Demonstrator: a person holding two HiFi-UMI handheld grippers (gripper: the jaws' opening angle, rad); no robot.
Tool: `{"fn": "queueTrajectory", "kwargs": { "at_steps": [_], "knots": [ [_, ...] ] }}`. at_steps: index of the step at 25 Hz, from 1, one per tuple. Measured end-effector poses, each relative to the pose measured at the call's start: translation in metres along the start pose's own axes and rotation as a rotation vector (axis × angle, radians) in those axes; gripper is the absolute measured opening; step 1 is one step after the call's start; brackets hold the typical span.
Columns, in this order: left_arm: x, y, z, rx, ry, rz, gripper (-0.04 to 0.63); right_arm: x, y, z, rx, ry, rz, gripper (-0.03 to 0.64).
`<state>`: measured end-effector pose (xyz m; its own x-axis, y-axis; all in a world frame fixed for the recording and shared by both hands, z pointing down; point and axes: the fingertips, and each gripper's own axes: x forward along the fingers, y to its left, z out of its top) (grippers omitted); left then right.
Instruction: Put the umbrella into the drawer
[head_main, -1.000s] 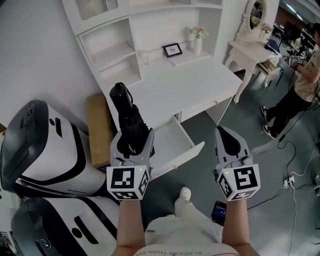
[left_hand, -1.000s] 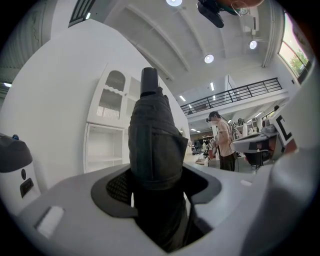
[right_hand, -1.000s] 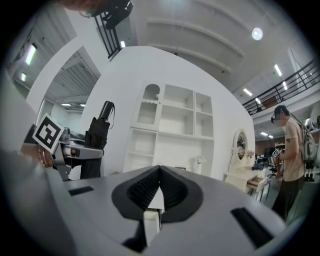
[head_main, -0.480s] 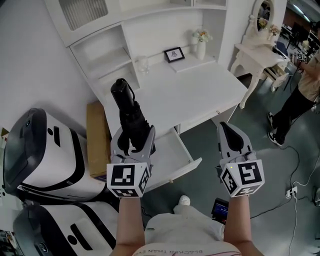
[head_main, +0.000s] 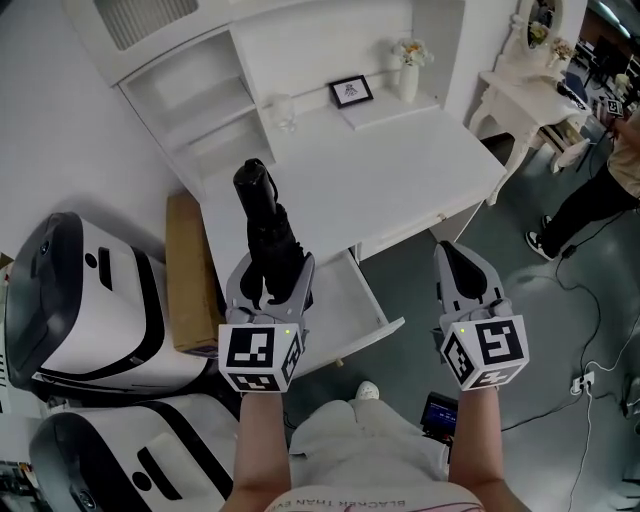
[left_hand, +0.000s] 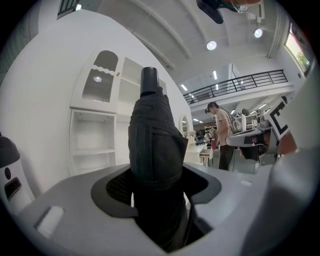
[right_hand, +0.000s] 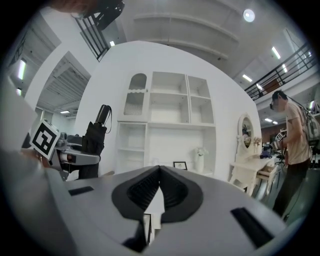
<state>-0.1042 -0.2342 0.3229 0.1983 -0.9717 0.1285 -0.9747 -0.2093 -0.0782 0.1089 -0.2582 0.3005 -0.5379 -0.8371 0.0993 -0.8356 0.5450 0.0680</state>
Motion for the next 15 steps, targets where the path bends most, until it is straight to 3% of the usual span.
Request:
{"fn": "queueTrajectory", "kwargs": {
  "at_steps": [15],
  "knots": [
    [0.026,0.012,-0.078,-0.073,0.182,-0.091,0.27,0.026,0.016,-0.065,0.039,0.174,-0.04,0.008]
  ]
}}
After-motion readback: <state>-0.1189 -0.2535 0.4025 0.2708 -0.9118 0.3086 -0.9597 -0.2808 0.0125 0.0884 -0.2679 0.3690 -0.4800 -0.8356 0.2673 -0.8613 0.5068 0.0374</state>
